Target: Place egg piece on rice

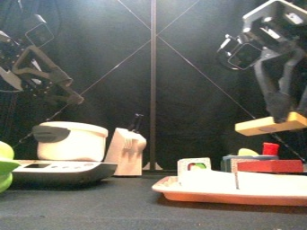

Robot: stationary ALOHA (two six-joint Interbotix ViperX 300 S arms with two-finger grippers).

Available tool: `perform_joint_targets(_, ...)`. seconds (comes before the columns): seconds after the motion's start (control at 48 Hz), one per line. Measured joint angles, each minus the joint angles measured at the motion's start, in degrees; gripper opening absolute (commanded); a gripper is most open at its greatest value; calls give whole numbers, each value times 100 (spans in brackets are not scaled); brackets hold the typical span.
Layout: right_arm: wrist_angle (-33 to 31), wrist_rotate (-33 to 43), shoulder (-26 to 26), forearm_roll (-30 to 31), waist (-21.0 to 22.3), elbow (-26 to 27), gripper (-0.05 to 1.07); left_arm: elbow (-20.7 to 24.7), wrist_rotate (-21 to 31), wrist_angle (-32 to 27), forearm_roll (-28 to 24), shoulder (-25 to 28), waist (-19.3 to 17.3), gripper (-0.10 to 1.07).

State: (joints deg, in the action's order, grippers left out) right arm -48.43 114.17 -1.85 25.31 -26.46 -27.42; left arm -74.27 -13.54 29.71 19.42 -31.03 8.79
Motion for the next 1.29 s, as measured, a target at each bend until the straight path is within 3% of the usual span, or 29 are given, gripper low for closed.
perform_joint_targets(0.25,-756,729,-1063,299,-123,1151,50,0,9,0,9,0,0,103)
perform_joint_targets(0.438,-1503,800,-1670,220,-255,2092,50,0,9,0,9,0,9,103)
perform_joint_targets(0.625,-2048,809,-2065,35,-255,2672,50,0,0,0,9,0,9,103)
perform_joint_targets(1.292,-2004,817,-2294,-105,-88,2654,50,0,0,0,9,-9,0,103)
